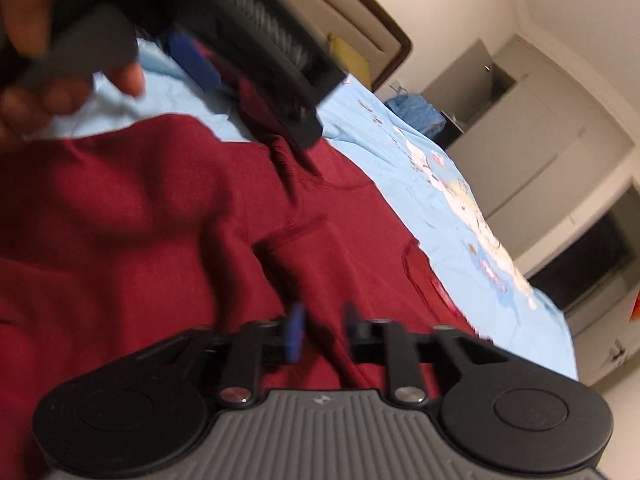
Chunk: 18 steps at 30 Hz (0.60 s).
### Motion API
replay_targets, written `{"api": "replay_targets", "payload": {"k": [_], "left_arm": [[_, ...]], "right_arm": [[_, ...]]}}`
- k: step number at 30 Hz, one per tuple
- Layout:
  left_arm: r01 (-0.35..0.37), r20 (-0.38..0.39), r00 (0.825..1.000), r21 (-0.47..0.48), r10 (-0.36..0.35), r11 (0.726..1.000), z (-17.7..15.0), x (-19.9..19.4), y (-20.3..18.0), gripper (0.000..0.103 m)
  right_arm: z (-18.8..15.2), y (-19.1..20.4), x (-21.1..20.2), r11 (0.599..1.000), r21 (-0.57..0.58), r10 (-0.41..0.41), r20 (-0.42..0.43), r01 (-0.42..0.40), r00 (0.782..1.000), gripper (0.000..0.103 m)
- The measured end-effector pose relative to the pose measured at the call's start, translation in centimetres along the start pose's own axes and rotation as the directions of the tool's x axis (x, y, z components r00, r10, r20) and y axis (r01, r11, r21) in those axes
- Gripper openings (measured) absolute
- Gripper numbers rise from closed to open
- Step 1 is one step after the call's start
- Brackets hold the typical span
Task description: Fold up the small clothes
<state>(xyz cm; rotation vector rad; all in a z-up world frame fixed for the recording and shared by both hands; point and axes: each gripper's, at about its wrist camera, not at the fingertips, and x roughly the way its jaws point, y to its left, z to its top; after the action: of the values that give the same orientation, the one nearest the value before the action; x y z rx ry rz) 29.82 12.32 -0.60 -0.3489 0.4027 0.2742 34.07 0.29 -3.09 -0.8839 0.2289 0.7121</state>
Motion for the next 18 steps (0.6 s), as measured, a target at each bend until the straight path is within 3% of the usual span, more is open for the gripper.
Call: {"api": "replay_targets", "payload": {"k": [5,8,10,12,17,18], "left_arm": [[0.020,-0.060,0.998,0.057,-0.017,0.998,-0.4,3.2,-2.3,0.102],[0.003,-0.082,0.997,0.111,0.006,0.994,-1.3,5.1,-3.5,0.102],[-0.018,-0.098,0.995,0.146,0.033,0.989,-2.2,6.3,-4.0,0.102],[-0.039,-0.110,0.992,0.176,0.059,0.984,-3.1,7.1,-4.2,0.102],[-0.045,-0.087,0.994,0.191,0.062,0.981,-4.0,7.2,-4.0,0.102],[-0.043,-0.085,0.995,0.189,0.060,0.981,-4.0,7.2,-3.9,0.102]], "right_arm": [[-2.4,-4.0,-3.1,0.977,0.213,-0.006,0.005,0.005,1.000,0.075],[-5.0,-6.8,-5.0,0.931,0.364,-0.027,-0.011,0.029,1.000,0.086],[-7.3,-8.8,-6.0,0.880,0.470,-0.055,-0.034,0.064,0.998,0.090],[-9.6,-10.9,-6.5,0.805,0.584,-0.076,-0.075,0.105,0.994,0.090],[-15.4,-16.0,-7.3,0.519,0.835,-0.097,-0.152,0.180,0.984,0.089],[-16.1,-16.6,-7.2,0.478,0.855,-0.112,-0.168,0.201,0.980,0.087]]}}
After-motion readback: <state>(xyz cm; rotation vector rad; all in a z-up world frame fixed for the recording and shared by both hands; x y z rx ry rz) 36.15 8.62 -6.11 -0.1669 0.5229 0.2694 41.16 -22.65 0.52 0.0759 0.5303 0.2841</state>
